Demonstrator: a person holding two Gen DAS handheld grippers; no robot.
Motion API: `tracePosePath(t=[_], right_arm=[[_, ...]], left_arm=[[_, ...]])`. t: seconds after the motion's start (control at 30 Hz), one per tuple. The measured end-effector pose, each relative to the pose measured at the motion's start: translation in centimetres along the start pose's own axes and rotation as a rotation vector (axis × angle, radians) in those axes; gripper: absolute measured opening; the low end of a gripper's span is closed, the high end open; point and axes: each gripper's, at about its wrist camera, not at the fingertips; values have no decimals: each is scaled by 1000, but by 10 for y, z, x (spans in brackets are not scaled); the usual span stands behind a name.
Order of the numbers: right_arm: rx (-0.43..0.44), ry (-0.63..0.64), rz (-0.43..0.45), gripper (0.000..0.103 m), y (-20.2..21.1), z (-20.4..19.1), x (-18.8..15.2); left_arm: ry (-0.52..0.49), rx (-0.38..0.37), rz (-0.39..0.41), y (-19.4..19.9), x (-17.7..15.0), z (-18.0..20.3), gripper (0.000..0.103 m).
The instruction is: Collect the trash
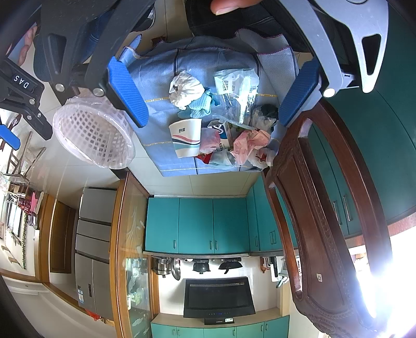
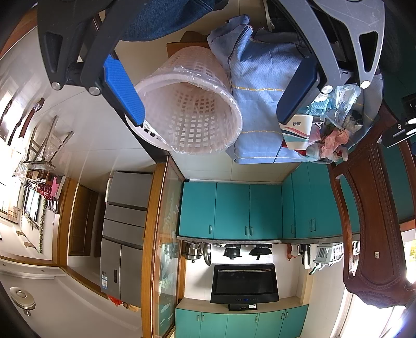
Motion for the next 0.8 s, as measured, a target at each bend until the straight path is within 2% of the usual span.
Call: tracePosePath(t=[0.8], right_arm=[[5,6,0,100,-1,-4,-6]], left_arm=[[2,-2,-4,4,-3,-2,100]])
Point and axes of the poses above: each gripper's, at about its wrist camera, not at the fingertips, and y roughly against the way its jaws point, z to its right, x to its top, and after that the axes turned 5 degrees about y, right-handed
